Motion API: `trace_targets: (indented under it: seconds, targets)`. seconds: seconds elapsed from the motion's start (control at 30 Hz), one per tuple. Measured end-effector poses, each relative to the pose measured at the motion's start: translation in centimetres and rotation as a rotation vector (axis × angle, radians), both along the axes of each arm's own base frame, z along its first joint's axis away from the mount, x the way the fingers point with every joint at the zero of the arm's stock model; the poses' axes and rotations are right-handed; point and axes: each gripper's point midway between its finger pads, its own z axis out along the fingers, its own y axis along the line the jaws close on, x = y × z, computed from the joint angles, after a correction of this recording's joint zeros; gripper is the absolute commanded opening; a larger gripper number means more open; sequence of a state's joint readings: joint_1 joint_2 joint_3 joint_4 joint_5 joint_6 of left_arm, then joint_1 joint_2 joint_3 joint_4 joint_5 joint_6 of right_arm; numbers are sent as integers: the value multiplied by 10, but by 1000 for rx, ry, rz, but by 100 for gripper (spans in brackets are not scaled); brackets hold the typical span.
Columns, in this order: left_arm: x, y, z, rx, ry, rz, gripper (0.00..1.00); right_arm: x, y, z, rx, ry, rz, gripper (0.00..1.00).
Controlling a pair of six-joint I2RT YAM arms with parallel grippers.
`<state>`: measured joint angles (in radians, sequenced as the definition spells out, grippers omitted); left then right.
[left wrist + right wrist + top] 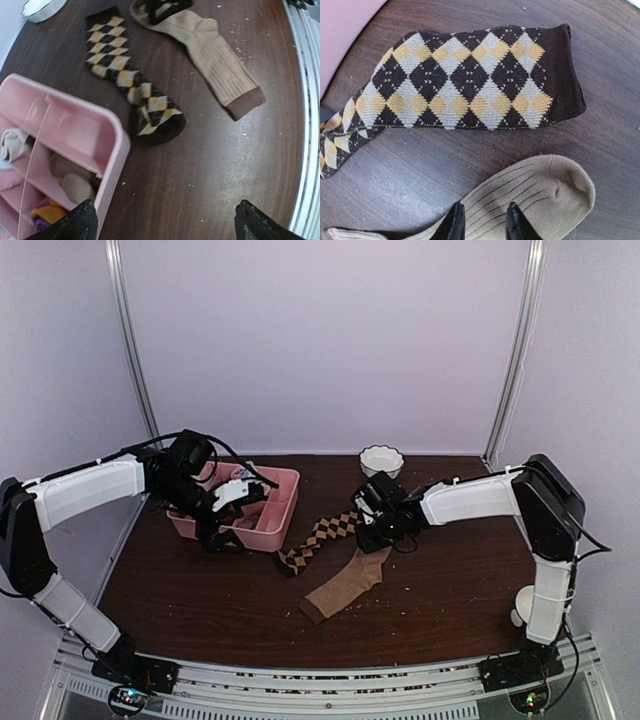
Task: Roll the socks
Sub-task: Move the sock to the center of the board, then roll the sock at the center of the board.
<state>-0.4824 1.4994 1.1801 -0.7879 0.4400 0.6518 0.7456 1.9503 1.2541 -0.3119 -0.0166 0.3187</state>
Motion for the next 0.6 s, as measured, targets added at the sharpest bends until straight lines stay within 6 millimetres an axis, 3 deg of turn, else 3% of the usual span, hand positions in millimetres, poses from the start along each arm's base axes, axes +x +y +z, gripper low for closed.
trace_targets:
  seconds: [0.07, 0.17, 0.23, 0.33, 0.4, 0.5, 0.6]
  targets:
    - [-18, -18, -4, -7, 12, -82, 98, -2, -1, 2, -9, -17, 1, 74]
    - [-38, -35, -12, -5, 38, -166, 98, -21, -13, 12, -36, -87, 20, 89]
    - [-41, -37, -19, 7, 60, -182, 98, -44, -12, 30, -38, -160, 75, 99]
    - [-43, -33, -30, 32, 98, -178, 98, -81, 11, 58, 3, -282, 200, 100]
    - [-43, -30, -33, 44, 111, -175, 98, -112, 29, 64, 18, -363, 317, 100]
    - [-44, -28, -34, 53, 117, -173, 98, -156, 40, 42, -22, -417, 489, 100]
    - [-43, -27, -34, 53, 117, -167, 98, -172, 42, 22, -108, -450, 589, 100]
